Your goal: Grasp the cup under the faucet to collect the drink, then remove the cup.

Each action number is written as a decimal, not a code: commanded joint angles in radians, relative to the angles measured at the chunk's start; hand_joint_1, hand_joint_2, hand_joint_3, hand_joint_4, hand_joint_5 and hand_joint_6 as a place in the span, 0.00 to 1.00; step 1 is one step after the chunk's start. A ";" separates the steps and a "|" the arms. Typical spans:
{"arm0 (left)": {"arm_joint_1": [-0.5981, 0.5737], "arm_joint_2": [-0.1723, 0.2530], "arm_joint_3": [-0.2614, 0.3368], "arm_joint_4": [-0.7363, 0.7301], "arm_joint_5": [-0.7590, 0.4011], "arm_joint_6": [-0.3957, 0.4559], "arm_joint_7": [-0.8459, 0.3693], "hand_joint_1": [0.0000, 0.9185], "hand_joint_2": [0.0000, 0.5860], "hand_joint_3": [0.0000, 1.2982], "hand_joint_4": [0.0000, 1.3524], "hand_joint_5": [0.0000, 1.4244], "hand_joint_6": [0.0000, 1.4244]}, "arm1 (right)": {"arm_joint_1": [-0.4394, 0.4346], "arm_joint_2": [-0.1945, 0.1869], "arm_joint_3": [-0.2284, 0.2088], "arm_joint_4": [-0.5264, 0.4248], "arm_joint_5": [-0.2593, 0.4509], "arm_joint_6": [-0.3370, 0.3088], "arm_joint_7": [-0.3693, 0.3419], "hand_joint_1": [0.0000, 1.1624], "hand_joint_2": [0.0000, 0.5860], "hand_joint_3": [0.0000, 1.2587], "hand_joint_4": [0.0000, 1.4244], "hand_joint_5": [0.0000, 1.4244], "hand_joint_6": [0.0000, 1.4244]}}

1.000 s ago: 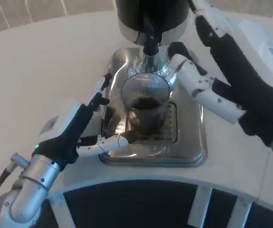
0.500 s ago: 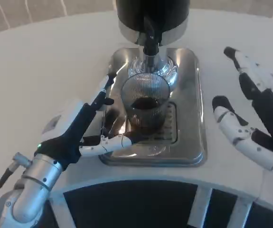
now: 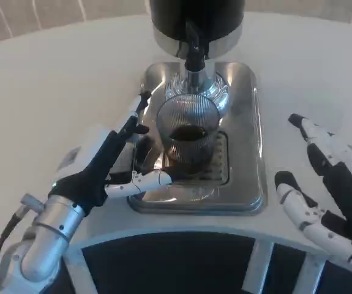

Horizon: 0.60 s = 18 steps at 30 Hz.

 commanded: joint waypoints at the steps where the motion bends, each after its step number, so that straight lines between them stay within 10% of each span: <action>1: -0.015 -0.009 -0.009 0.033 -0.008 -0.005 -0.006 0.36 0.09 0.00 0.00 0.17 0.20 | 0.038 0.051 -0.035 -0.015 -0.027 -0.076 0.034 0.08 0.93 0.00 0.00 0.00 0.00; 18: -0.086 -0.021 -0.016 0.140 -0.026 -0.034 -0.016 0.34 0.09 0.00 0.00 0.17 0.20 | 0.211 0.008 -0.090 0.005 -0.034 -0.106 0.051 0.08 0.92 0.00 0.00 0.00 0.00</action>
